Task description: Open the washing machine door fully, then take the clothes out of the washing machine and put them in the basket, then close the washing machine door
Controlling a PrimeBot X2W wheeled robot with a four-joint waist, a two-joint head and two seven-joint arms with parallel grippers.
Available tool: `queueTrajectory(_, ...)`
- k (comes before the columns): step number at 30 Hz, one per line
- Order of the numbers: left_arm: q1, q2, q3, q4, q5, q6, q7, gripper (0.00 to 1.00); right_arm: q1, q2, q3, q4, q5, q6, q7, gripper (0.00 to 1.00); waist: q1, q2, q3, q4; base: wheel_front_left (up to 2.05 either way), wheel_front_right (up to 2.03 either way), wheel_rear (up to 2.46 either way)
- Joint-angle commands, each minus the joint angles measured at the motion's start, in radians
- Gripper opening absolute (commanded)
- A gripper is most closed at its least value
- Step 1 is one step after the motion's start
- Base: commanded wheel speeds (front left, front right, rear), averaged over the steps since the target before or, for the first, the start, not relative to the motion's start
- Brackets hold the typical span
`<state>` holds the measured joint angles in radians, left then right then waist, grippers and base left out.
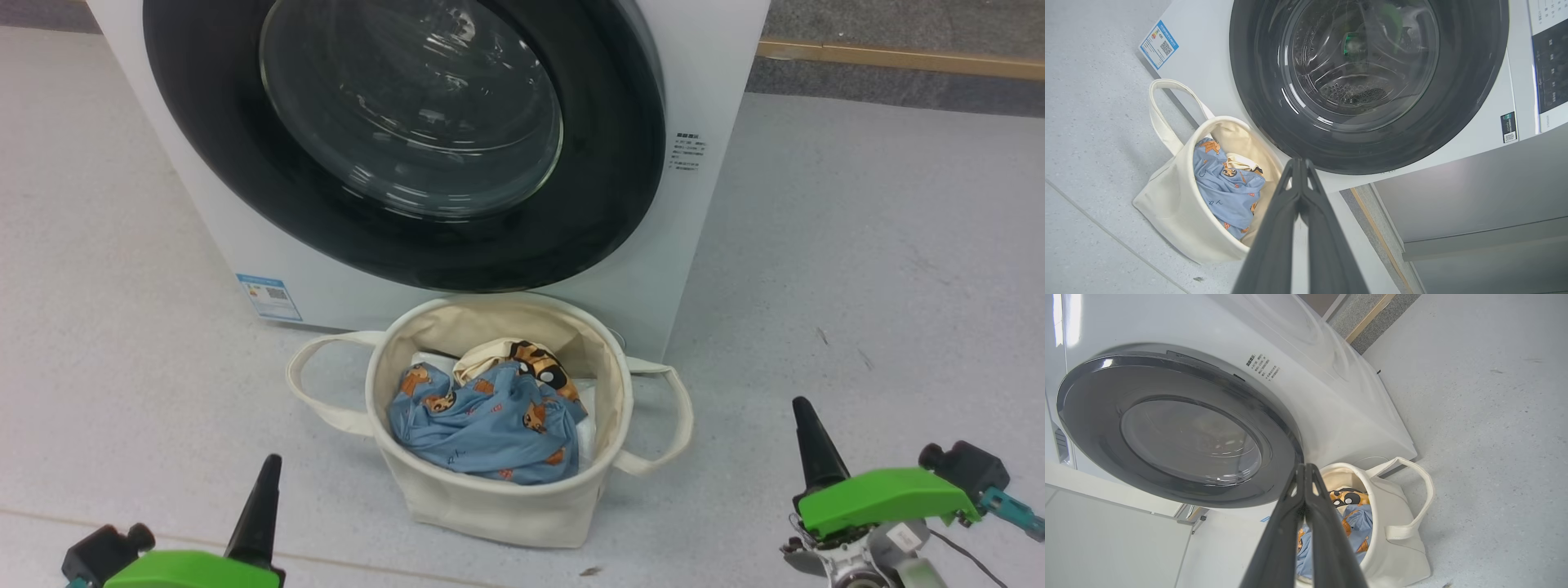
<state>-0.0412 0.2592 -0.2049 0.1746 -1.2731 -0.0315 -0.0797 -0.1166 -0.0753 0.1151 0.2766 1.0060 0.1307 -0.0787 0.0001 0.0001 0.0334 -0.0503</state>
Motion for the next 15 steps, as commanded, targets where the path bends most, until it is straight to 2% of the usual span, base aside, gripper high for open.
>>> queueTrajectory(1,-0.048,0.002,0.042,-0.022,-0.02,-0.013,0.01,0.0,-0.023,-0.012,-0.002,-0.034,0.033,0.0,0.012,0.0,-0.0001,-0.0001,-0.001,0.002,0.0,0.0,0.0)
queueTrajectory(15,-0.052,-0.045,0.103,0.001,-0.108,-0.035,0.049,0.0,-0.014,-0.011,-0.049,-0.034,0.188,0.0,0.049,0.0,-0.0001,-0.0001,-0.008,0.014,0.0,0.0,0.0)
